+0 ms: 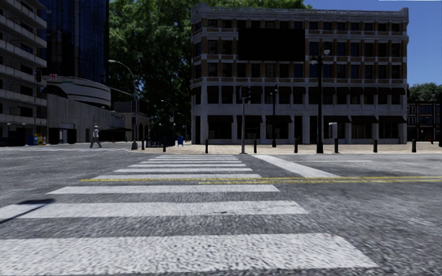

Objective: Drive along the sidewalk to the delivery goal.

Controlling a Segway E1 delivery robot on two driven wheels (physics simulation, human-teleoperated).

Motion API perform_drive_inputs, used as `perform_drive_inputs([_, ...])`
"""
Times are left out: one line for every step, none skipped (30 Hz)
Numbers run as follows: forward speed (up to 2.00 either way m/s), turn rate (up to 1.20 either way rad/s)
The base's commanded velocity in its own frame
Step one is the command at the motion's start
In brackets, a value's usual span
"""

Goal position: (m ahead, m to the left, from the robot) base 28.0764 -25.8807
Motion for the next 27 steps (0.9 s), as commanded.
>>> perform_drive_inputs([1.97, 0.08])
perform_drive_inputs([1.97, 0.08])
perform_drive_inputs([1.97, 0.11])
perform_drive_inputs([1.97, 0.12])
perform_drive_inputs([1.97, 0.16])
perform_drive_inputs([1.97, 0.16])
perform_drive_inputs([1.97, 0.18])
perform_drive_inputs([1.97, 0.19])
perform_drive_inputs([1.98, 0.21])
perform_drive_inputs([1.98, 0.21])
perform_drive_inputs([1.98, 0.23])
perform_drive_inputs([1.98, 0.25])
perform_drive_inputs([1.98, 0.26])
perform_drive_inputs([1.98, 0.26])
perform_drive_inputs([1.98, 0.27])
perform_drive_inputs([1.98, 0.28])
perform_drive_inputs([1.98, 0.28])
perform_drive_inputs([1.98, 0.28])
perform_drive_inputs([1.98, 0.00])
perform_drive_inputs([1.98, 0.00])
perform_drive_inputs([1.98, 0.00])
perform_drive_inputs([1.98, 0.00])
perform_drive_inputs([1.98, 0.00])
perform_drive_inputs([1.98, 0.00])
perform_drive_inputs([1.98, 0.00])
perform_drive_inputs([1.98, 0.00])
perform_drive_inputs([1.98, 0.00])
